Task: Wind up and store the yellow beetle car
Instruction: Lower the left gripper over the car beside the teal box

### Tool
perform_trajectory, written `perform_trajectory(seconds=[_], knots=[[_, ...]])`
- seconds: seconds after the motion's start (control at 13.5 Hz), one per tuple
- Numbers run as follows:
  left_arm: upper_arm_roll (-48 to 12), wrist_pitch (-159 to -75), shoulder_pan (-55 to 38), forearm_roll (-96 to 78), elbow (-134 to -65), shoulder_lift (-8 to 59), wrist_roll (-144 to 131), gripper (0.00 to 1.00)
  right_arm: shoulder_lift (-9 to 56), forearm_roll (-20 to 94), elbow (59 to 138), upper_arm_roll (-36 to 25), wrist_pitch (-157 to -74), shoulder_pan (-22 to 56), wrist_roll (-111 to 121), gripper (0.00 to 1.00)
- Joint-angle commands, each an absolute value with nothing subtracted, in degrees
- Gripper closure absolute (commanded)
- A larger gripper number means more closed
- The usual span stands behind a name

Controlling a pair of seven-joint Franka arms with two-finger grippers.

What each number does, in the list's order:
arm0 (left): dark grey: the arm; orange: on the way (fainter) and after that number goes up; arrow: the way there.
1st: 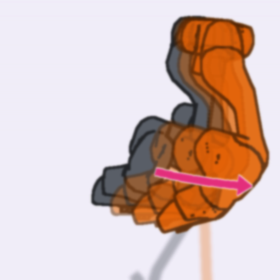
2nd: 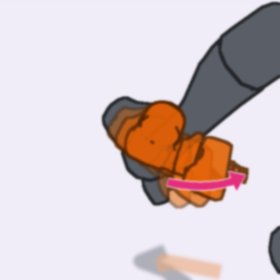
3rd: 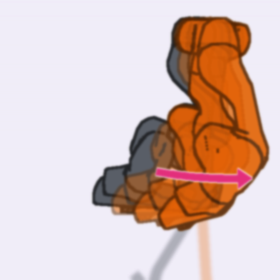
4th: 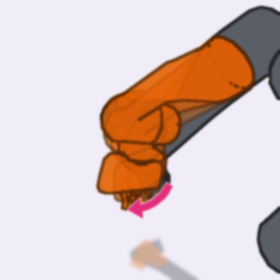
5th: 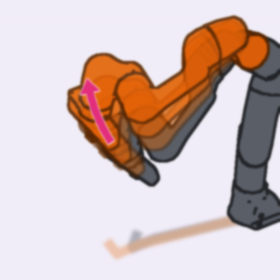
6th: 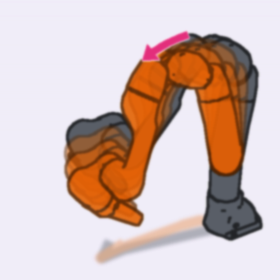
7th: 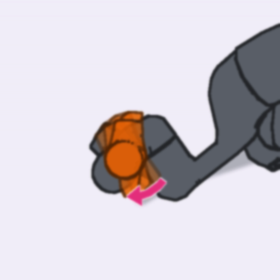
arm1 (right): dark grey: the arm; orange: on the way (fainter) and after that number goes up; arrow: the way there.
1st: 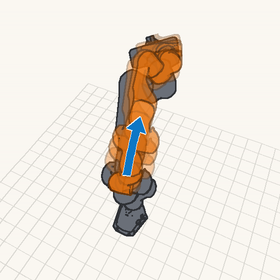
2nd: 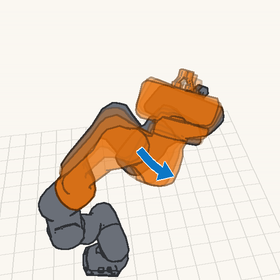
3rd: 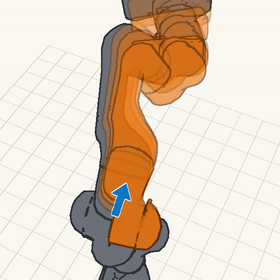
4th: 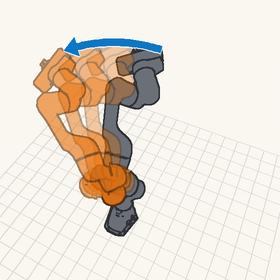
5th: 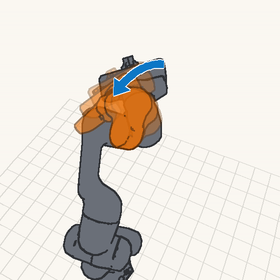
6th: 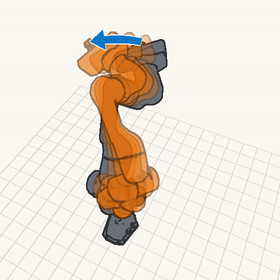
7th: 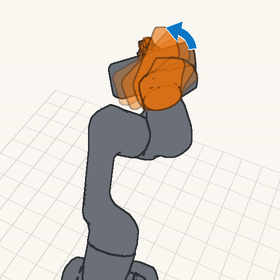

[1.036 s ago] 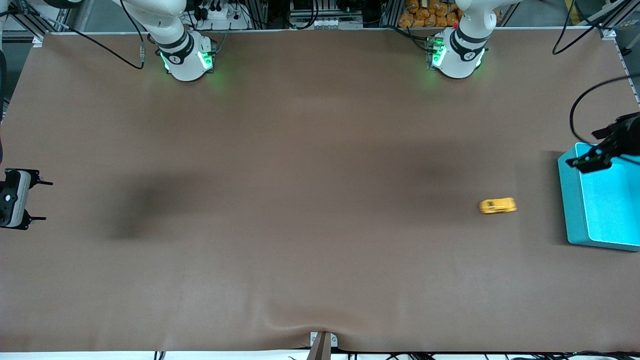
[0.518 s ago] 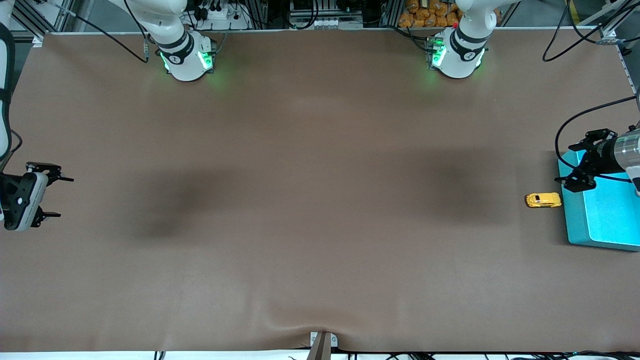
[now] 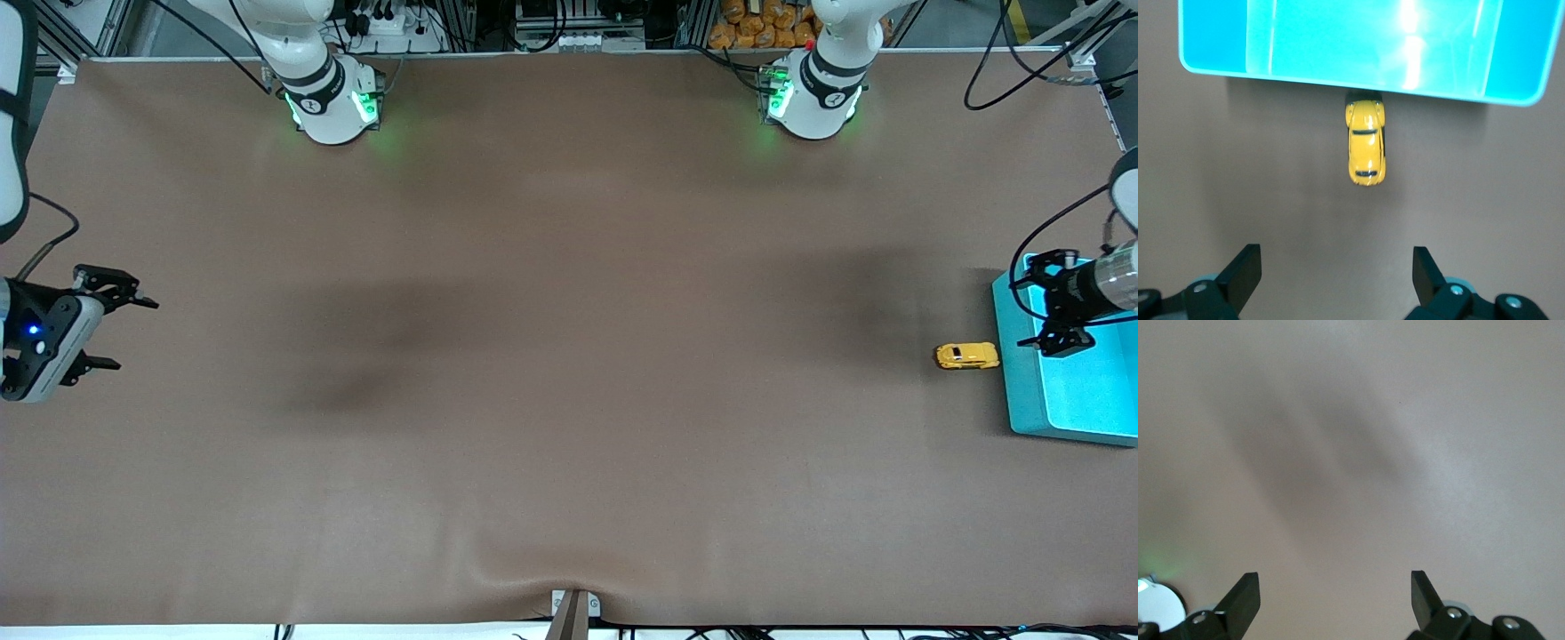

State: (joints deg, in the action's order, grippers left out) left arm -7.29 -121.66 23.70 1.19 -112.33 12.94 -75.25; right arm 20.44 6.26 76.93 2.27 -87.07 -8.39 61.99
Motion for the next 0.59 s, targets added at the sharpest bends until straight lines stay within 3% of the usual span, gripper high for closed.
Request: perform_trajectory(seconds=[0.0, 0.3, 0.52], knots=[[-7.9, -127.0, 25.2, 2.2, -114.4, 15.1, -78.2, 0.00, 15.4, 7.6, 80.9, 1.8, -87.1, -7.5, 54.2, 0.00], [-7.9, -136.2, 28.2, 2.3, -117.6, 18.8, -77.7, 0.00, 7.5, 7.6, 87.1, 0.8, -87.2, -5.0, 37.2, 0.00], [-7.9, -140.0, 28.3, 4.8, -117.9, 22.1, -77.6, 0.00, 3.7, 7.6, 89.2, -6.3, -86.7, 3.0, 24.8, 0.00]])
